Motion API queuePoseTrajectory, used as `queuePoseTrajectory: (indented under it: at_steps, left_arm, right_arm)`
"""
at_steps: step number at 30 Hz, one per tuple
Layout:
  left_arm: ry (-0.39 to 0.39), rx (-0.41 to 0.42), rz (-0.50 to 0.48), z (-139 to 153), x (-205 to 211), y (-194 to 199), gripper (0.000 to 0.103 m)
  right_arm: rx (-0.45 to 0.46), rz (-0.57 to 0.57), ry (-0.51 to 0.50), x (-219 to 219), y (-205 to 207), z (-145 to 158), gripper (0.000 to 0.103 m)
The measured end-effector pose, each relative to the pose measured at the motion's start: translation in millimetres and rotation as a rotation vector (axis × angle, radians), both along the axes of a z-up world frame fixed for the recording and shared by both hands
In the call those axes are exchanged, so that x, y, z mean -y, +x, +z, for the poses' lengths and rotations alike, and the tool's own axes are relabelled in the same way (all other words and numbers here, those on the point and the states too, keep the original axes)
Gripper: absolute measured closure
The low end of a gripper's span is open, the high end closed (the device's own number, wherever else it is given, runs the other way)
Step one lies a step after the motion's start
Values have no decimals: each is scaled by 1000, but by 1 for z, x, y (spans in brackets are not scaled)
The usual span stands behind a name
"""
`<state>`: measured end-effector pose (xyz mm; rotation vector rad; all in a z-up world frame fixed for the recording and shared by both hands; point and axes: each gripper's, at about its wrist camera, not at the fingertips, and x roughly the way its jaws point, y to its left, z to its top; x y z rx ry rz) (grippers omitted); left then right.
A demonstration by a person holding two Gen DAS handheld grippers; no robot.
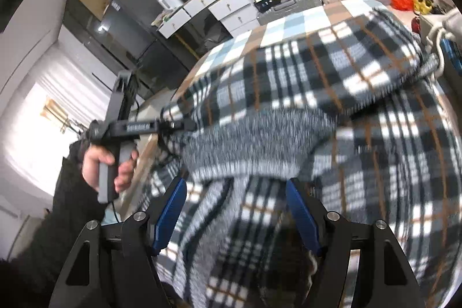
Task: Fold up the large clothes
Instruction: 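Carry the held grey knit hem over the shirt body toward the collar with both tools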
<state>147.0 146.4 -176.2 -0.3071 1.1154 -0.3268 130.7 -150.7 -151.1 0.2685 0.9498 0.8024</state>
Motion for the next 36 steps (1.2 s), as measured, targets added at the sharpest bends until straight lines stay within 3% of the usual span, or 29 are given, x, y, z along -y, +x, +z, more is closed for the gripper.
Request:
queuePoseTrajectory:
  at_steps: [3,6,8,12,15,18,20,22,24,26,29,30,32,34,35,36]
  left_arm:
    - [8,-23,-47,2,-2,2,42]
    - [31,-42,-59,4,-5,15,42]
    - [25,-58,-34,6,-10,22,42]
    - [26,-59,-13,7,-13,28,42]
    - [21,-56,-38,7,-13,26,42]
    - [4,-70,-47,14,-15,21,42]
    - [11,-65,-81,28,-13,17,42]
    - [10,19,-116,55,-5,9,42]
    - [-63,37,-168,76,6,5,41]
    - [-124,14,-206,81,15,10,41]
    - [15,-45,-193,61,27,24,41]
    - [56,-121,-182,40,27,27,41]
    - [57,-223,-170,11,20,26,41]
    - [27,-196,-156,-1,12,19,42]
    - [-1,-163,-146,0,8,14,42]
    - [-30,-164,-130,-1,3,13,42]
  right_arm:
    - [19,-20,-30,-7,30,28,23]
    - [97,-45,-225,-29,76,50,22]
    - [96,-42,-320,-42,107,51,22]
    - [37,-82,-493,-55,168,23,22]
    - [-116,-98,-608,-43,191,-31,20]
    - [-2,-35,-693,-50,168,-40,18]
    - [-29,-43,-695,-45,162,-40,18]
    - [-121,-24,-701,-41,164,-34,18]
    - [-213,6,-691,-44,171,-20,19]
    - [-212,-33,-599,-47,176,4,19]
    - [-157,-56,-506,-70,180,26,10]
    - [-148,-44,-506,-79,180,24,10]
    - [-122,-1,-554,-102,177,8,10]
    - [-109,-1,-649,-117,176,-19,7]
    - [-98,-2,-674,-123,175,-31,0]
    - [-34,6,-690,-127,166,-41,0]
